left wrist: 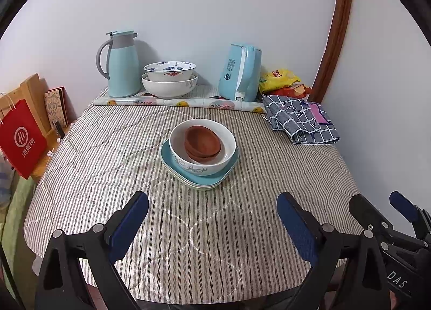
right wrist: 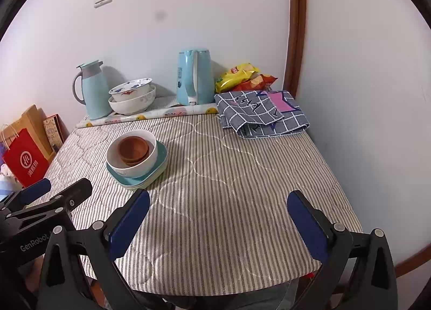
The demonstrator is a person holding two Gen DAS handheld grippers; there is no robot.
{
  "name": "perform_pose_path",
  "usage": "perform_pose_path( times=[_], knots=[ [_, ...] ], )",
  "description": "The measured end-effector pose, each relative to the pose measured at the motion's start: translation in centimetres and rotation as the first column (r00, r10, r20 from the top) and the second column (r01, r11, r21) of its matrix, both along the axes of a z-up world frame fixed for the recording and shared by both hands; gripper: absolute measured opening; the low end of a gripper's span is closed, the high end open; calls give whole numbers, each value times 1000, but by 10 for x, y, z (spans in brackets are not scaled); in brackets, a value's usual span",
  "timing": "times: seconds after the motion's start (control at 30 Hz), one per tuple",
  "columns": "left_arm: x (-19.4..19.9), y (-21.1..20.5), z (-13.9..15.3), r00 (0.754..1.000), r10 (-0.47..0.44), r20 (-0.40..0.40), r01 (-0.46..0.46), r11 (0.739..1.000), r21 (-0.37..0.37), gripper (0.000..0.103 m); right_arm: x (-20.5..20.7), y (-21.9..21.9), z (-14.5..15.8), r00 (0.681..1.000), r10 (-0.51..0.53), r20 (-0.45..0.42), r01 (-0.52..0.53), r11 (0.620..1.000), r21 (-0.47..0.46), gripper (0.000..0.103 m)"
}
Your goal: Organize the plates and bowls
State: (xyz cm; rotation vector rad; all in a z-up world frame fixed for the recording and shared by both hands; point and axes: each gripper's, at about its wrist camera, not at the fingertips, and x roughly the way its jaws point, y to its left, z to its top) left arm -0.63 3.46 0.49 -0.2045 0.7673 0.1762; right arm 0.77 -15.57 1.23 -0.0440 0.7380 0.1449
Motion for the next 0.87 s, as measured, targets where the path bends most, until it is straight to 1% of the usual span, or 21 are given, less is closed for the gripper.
perform_pose_path(
  times=[0.87],
  knots=[
    [-1, 0, -1, 1000, 3, 5, -3, 1000, 13, 97, -3, -3, -2, 1000, -1, 2, 1, 1000, 12, 101]
  ],
)
